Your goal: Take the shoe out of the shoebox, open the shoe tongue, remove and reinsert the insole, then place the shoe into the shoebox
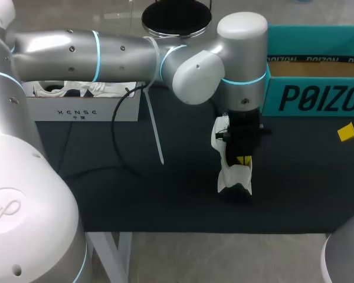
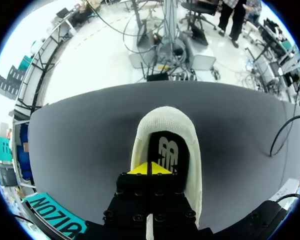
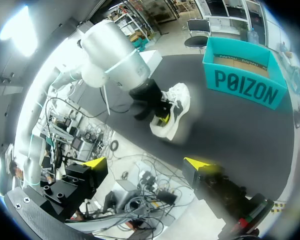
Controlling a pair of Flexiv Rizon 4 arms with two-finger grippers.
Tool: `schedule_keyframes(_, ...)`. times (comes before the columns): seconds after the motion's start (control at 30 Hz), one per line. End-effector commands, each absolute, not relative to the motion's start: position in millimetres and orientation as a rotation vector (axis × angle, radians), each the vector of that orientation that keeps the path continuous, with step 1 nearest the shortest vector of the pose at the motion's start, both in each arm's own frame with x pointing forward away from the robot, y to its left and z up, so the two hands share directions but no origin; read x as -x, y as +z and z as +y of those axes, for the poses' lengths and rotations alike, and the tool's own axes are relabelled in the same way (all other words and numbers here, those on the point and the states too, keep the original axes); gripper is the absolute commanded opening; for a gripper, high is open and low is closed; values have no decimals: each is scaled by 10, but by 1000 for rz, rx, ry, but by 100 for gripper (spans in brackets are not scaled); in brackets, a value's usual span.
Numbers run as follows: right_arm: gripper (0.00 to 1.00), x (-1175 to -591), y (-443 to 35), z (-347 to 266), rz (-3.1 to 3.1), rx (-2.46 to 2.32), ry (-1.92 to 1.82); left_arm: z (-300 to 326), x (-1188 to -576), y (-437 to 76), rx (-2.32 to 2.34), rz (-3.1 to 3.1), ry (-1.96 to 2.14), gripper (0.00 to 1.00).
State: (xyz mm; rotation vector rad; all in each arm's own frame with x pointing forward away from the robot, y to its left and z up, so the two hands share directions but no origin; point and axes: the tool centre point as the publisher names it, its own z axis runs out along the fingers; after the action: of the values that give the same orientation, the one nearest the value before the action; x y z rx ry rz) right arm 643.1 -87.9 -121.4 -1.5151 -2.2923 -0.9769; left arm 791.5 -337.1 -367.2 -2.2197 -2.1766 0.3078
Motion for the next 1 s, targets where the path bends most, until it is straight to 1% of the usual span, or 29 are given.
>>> schedule_keyframes(0.03, 100, -6361, -1237, -883, -2293, 1525, -990, -3397, -7842, -3815, 2225, -2176, 321, 0)
schedule_keyframes(0.4, 100, -6361, -1237, -883, -2293, 1525, -990, -3400, -7715, -4237, 2191, -2149, 307, 0)
schedule_keyframes(0.57, 100, -6361, -1237, -883, -2293, 1525, -990, -3429, -7834, -4125, 2186, -2193, 290, 0)
schedule_keyframes(0.9, 100, -6361, -1237, -883, -2293, 1525, -990, -3364, -8114, -3701, 2226, -2274, 217, 0)
schedule_keyframes(1.0, 100, -6361, -1237, -883, -2293, 1525, -990, -3354, -8167, -3672, 2249, -2288, 174, 0)
